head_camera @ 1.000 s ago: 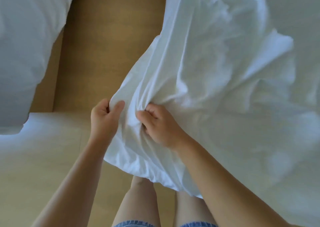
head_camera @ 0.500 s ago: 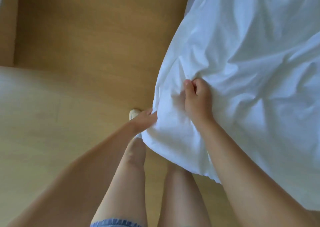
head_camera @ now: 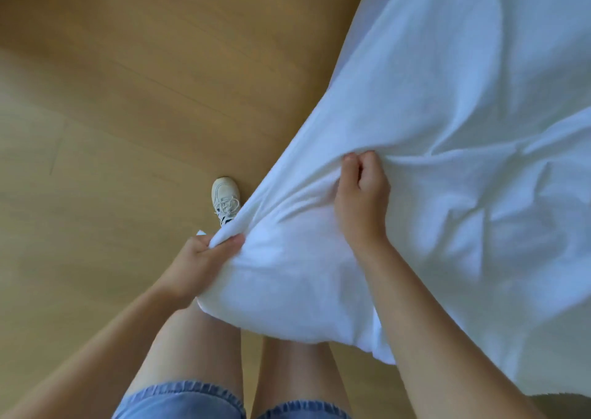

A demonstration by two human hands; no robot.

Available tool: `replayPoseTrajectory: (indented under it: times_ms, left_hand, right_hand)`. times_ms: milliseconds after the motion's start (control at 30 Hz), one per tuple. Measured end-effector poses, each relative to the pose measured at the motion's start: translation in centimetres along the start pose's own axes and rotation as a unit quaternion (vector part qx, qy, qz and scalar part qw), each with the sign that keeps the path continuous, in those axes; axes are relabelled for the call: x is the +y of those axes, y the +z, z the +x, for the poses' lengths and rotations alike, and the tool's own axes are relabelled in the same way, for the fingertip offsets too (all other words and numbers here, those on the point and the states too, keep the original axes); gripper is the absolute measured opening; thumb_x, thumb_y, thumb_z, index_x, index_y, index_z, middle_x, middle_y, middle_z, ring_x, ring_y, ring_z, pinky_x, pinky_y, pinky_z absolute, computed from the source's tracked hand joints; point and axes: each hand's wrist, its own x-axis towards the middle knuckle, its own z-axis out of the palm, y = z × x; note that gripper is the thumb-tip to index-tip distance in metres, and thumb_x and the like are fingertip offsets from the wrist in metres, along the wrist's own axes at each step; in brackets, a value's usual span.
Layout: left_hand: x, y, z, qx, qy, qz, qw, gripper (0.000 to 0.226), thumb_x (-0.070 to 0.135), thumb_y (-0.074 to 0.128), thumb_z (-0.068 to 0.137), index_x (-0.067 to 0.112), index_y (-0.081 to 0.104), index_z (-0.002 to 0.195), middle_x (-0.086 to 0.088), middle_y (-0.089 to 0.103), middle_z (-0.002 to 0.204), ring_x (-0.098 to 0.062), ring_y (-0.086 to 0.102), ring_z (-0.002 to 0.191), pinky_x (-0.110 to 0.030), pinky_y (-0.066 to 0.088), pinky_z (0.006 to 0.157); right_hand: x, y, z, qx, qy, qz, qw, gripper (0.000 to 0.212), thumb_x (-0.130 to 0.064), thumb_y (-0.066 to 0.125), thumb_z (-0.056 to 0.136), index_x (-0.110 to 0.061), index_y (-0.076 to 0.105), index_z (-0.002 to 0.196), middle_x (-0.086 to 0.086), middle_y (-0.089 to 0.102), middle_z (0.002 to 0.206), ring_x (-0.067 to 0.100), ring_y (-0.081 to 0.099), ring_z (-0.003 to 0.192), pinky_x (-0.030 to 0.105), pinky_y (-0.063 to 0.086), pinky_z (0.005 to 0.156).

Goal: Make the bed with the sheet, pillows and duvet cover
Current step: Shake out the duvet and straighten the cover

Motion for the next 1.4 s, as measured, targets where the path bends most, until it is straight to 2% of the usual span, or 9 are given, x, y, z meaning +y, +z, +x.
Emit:
replayPoseTrajectory:
  times_ms: [200, 300, 433, 633, 733, 933, 1133, 1300, 1400]
  left_hand:
    - [1.0, 2.7, 8.6, 0.146, -0.037, 0.286, 0.946, 0.029, 0.029, 0.055, 0.09, 0.004, 0.053, 0.104, -0.011, 0.058, 0.096, -0.032, 0.057, 0.096, -0.034, 0.039, 0.071]
    - [4.2, 5.0, 9.8, 0.138, 0.075, 0.361, 0.919, 0.037, 0.011, 0.049, 0.086, 0.006, 0.045, 0.122, -0.013, 0.049, 0.12, -0.029, 0.046, 0.113, -0.031, 0.036, 0.085]
    - [9.5, 8.1, 7.6, 0.125, 0.259, 0.26, 0.922, 0.03, 0.028, 0.06, 0.087, 0.02, 0.057, 0.115, 0.01, 0.054, 0.107, -0.004, 0.052, 0.098, -0.001, 0.035, 0.074]
    - [12.5, 11.0, 3.4, 0.028, 0.281, 0.307, 0.909, 0.012, 0.02, 0.054, 0.09, 0.025, 0.062, 0.083, 0.012, 0.063, 0.089, -0.005, 0.058, 0.088, -0.021, 0.043, 0.077]
    - [12.9, 10.7, 2.2, 0.045, 0.295, 0.264, 0.917, 0.012, 0.025, 0.051, 0.093, 0.024, 0.062, 0.096, 0.015, 0.061, 0.099, 0.005, 0.055, 0.094, -0.017, 0.043, 0.081]
    - [13.0, 10.3, 3.1, 0.122, 0.191, 0.365, 0.903, 0.076, 0.053, 0.06, 0.083, 0.02, 0.028, 0.144, 0.002, 0.034, 0.144, -0.017, 0.028, 0.136, -0.038, 0.027, 0.111]
    - [13.7, 10.8, 4.3, -0.003, 0.097, 0.373, 0.923, 0.055, 0.065, 0.071, 0.064, 0.025, 0.061, 0.1, 0.008, 0.066, 0.095, -0.004, 0.064, 0.076, -0.02, 0.047, 0.059]
    - [13.2, 10.2, 4.1, -0.028, 0.066, 0.474, 0.877, 0.06, 0.051, 0.077, 0.069, 0.022, 0.056, 0.117, 0.009, 0.059, 0.1, -0.014, 0.056, 0.09, -0.025, 0.042, 0.071]
    - [13.0, 9.9, 2.7, 0.011, 0.107, 0.493, 0.863, 0.024, 0.029, 0.069, 0.083, 0.01, 0.065, 0.098, -0.005, 0.067, 0.095, -0.023, 0.061, 0.086, -0.026, 0.044, 0.068]
  right_hand:
    - [2.1, 1.3, -2.9, -0.043, 0.083, -0.037, 0.995, 0.035, -0.021, 0.044, 0.098, -0.02, 0.034, 0.065, -0.009, 0.041, 0.057, 0.006, 0.04, 0.054, 0.026, 0.024, 0.058]
    - [2.7, 0.3, -3.4, -0.023, 0.08, -0.011, 0.996, 0.037, -0.021, 0.047, 0.097, -0.023, 0.032, 0.064, -0.009, 0.039, 0.053, 0.002, 0.042, 0.051, 0.024, 0.026, 0.053]
    - [2.0, -1.5, -3.0, -0.027, 0.029, 0.033, 0.999, 0.039, -0.021, 0.052, 0.095, -0.029, 0.032, 0.063, -0.012, 0.039, 0.048, 0.001, 0.041, 0.05, 0.012, 0.031, 0.05]
    - [-0.5, -4.2, -3.0, -0.06, -0.023, 0.063, 0.996, 0.04, -0.018, 0.052, 0.095, -0.023, 0.029, 0.062, -0.008, 0.032, 0.049, 0.009, 0.034, 0.05, 0.017, 0.026, 0.048]
    - [-2.9, -6.0, -4.1, -0.05, -0.104, 0.092, 0.989, 0.039, -0.021, 0.05, 0.093, -0.024, 0.025, 0.063, -0.01, 0.026, 0.049, 0.01, 0.029, 0.048, 0.016, 0.022, 0.047]
    - [-2.5, -10.5, -5.1, 0.035, -0.093, 0.135, 0.986, 0.033, -0.013, 0.049, 0.09, -0.019, 0.03, 0.063, -0.01, 0.025, 0.055, 0.004, 0.027, 0.051, 0.013, 0.023, 0.048]
    - [0.8, -11.2, -5.9, 0.083, 0.065, 0.216, 0.971, 0.036, -0.015, 0.044, 0.092, -0.022, 0.027, 0.062, -0.014, 0.028, 0.052, 0.001, 0.027, 0.05, 0.013, 0.025, 0.048]
    - [2.6, -9.4, -5.0, 0.162, 0.141, 0.198, 0.956, 0.042, -0.006, 0.046, 0.093, -0.019, 0.024, 0.059, -0.01, 0.024, 0.052, 0.003, 0.025, 0.047, 0.016, 0.026, 0.047]
    - [3.1, -7.7, -4.8, 0.105, 0.141, 0.151, 0.973, 0.037, -0.011, 0.05, 0.093, -0.018, 0.035, 0.061, -0.005, 0.036, 0.058, 0.003, 0.037, 0.057, 0.023, 0.033, 0.059]
